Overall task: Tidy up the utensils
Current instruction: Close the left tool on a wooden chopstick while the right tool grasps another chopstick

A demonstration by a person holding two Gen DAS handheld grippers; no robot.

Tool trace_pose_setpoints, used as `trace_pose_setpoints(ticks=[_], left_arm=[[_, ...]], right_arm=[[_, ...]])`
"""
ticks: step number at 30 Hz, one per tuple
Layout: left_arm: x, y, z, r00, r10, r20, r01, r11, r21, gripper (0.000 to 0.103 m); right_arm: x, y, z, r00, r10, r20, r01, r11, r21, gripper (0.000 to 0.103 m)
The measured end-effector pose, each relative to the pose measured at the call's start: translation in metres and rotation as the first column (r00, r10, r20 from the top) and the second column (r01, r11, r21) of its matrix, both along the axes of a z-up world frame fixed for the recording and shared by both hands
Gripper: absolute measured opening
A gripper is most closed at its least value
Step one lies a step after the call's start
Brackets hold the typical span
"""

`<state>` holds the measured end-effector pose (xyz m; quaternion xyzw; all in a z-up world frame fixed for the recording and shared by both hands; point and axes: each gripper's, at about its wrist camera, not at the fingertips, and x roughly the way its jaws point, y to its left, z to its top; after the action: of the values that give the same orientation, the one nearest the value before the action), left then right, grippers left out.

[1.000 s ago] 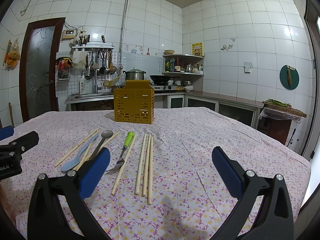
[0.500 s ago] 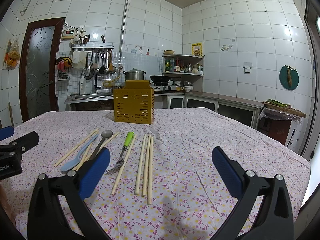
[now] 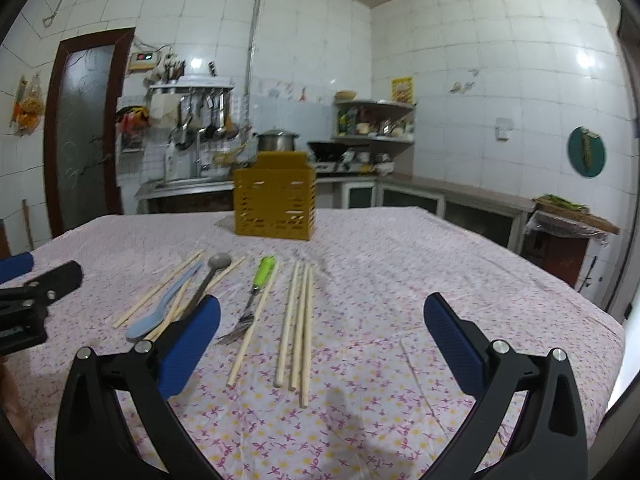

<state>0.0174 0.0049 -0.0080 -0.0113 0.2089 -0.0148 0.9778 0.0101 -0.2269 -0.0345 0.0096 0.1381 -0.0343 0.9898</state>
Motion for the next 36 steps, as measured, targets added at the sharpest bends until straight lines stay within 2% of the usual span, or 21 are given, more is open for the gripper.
trace_pose_setpoints(ticks=[4,8,12,16,20,23,28,31,33,35,36], left_arm=[[0.021,0.003,0.004,0.997,0.001,-0.077,-0.002,1.0,-0.021,0.098],[0.042,0.001,0.011,0.993,0.004,-0.122,-0.001,1.0,0.019,0.098],[0.063,0.0,0.021,0.985,-0.045,-0.165,0.051,0.998,0.03,0.098],[0.089,0.002,0.034,0.982,-0.066,-0.176,0.072,0.997,0.03,0.098],[0.117,-0.001,0.04,0.985,-0.063,-0.163,0.068,0.997,0.027,0.098],[0.136,-0.007,0.04,0.985,-0.063,-0.159,0.071,0.997,0.044,0.098],[0.167,-0.013,0.033,0.979,-0.099,-0.178,0.105,0.994,0.027,0.098],[0.18,-0.012,0.023,0.976,-0.089,-0.198,0.095,0.995,0.021,0.098],[0.186,-0.011,0.018,0.976,-0.085,-0.202,0.092,0.995,0.025,0.098],[0.193,-0.01,0.01,0.972,-0.089,-0.219,0.095,0.995,0.017,0.098],[0.196,-0.009,0.007,0.97,-0.089,-0.227,0.095,0.995,0.015,0.098]], right_arm=[[0.016,-0.001,0.012,0.998,0.031,-0.048,-0.03,1.0,0.006,0.099],[0.038,-0.005,0.022,0.996,0.053,-0.073,-0.052,0.998,0.027,0.099],[0.067,-0.01,0.026,0.987,0.074,-0.145,-0.068,0.997,0.043,0.099],[0.093,-0.008,0.029,0.983,0.04,-0.181,-0.045,0.999,-0.025,0.099],[0.127,-0.016,0.026,0.968,0.066,-0.243,-0.06,0.998,0.032,0.099],[0.147,-0.017,0.022,0.964,0.018,-0.264,-0.018,1.0,0.004,0.099],[0.173,-0.023,0.013,0.953,0.024,-0.303,-0.008,0.999,0.054,0.099],[0.184,-0.02,0.004,0.943,-0.03,-0.331,0.027,1.0,-0.011,0.098],[0.192,-0.018,-0.004,0.935,-0.036,-0.352,0.026,0.999,-0.033,0.095],[0.195,-0.019,-0.011,0.926,-0.035,-0.377,0.027,0.999,-0.027,0.077],[0.2,-0.021,-0.015,0.917,-0.031,-0.398,0.026,1.0,-0.017,0.073]])
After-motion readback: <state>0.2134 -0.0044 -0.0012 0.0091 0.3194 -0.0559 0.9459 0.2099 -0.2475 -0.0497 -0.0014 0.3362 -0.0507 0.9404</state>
